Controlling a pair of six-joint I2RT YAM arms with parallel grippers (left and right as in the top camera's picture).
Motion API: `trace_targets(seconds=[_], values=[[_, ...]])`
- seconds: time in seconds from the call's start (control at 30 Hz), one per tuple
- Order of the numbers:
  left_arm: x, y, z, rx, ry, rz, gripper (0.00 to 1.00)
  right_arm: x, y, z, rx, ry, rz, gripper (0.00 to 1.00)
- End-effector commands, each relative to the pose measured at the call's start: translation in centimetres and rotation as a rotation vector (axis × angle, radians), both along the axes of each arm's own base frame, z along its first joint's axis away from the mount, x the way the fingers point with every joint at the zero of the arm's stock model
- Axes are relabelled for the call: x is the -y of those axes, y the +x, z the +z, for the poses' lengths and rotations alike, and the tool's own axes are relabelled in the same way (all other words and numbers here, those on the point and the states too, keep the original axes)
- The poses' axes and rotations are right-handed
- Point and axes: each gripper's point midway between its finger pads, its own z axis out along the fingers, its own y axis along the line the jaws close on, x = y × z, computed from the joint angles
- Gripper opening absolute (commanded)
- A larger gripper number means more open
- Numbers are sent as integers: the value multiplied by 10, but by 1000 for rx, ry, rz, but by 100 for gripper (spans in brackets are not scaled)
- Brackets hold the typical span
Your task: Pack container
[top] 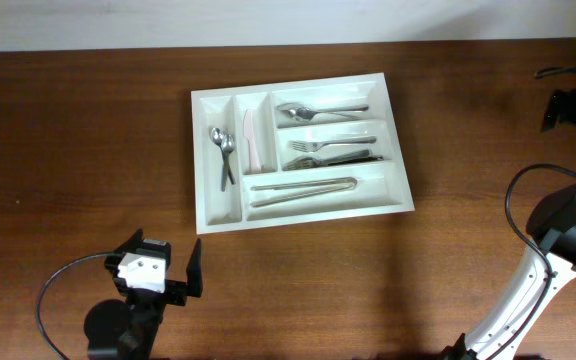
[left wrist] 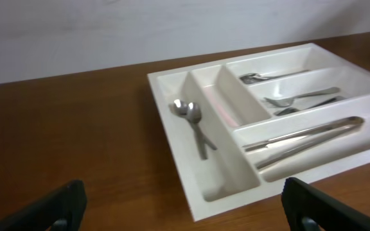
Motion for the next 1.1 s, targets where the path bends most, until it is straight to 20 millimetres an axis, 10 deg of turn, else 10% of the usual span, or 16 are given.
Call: trace_targets(seconds=[0.0,0.4,0.63,1.07], values=[[-8,0,-6,36,21,36,99,-3,1,1,4,5,-4,99],[-9,13,13,262,22,39,99,-3,1,1,4,5,-4,99],[-9,17,-19,195,22,42,99,-3,1,1,4,5,-3,99],[-15,18,-20,191,28,76,99,-3,1,1,4,5,-4,99]])
